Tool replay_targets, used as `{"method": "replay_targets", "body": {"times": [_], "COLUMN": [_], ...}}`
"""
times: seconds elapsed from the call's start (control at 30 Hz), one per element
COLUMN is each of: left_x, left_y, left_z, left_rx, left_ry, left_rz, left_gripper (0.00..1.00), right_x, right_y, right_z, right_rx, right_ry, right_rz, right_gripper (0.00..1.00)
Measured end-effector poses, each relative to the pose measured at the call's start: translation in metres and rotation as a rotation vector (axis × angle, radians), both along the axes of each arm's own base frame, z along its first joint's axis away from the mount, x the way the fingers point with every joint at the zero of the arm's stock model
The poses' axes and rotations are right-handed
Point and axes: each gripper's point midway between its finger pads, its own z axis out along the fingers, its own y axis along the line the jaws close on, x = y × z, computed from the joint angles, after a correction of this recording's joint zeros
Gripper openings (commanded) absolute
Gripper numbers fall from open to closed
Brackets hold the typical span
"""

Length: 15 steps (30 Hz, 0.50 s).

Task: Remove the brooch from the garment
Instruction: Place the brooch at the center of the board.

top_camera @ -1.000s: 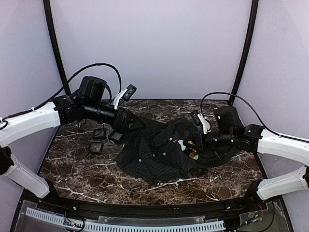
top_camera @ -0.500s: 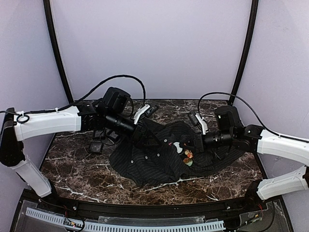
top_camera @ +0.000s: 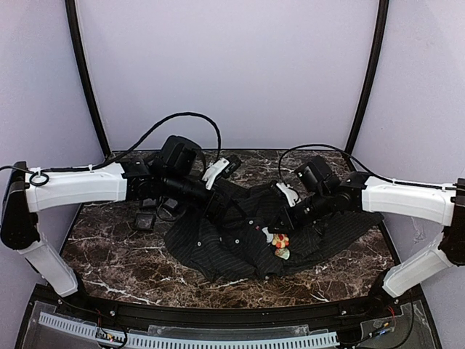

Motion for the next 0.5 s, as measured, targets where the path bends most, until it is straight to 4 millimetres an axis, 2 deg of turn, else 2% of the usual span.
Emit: {"method": "replay_targets", "body": {"times": [0.1, 0.33, 0.4, 0.5], "left_x": [0.004, -0.002, -0.005, -0.005], "left_y": [0.006, 0.036, 0.045, 0.053], "left_z": [-0.006, -0.028, -0.033, -0.036], "left_rx": [0.009, 0.016, 0.017, 0.015], "left_ry": [-0.008, 0.025, 0.035, 0.044], "left_rz": [0.043, 0.157, 0.190, 0.231], "left_gripper": [0.92, 0.92, 0.92, 0.92], "right_x": [0.000, 0.004, 0.006, 0.010], "right_y": [0.002, 0.029, 0.036, 0.043], "right_z": [-0.014, -0.042, -0.048, -0.053], "right_rx": [-0.071, -0.168, -0.181, -0.184], "right_ry": [0.030, 0.073, 0.086, 0.099], "right_rz": [-0.002, 0.033, 0.035, 0.034], "right_gripper": [0.00, 0.00, 0.12, 0.37]}}
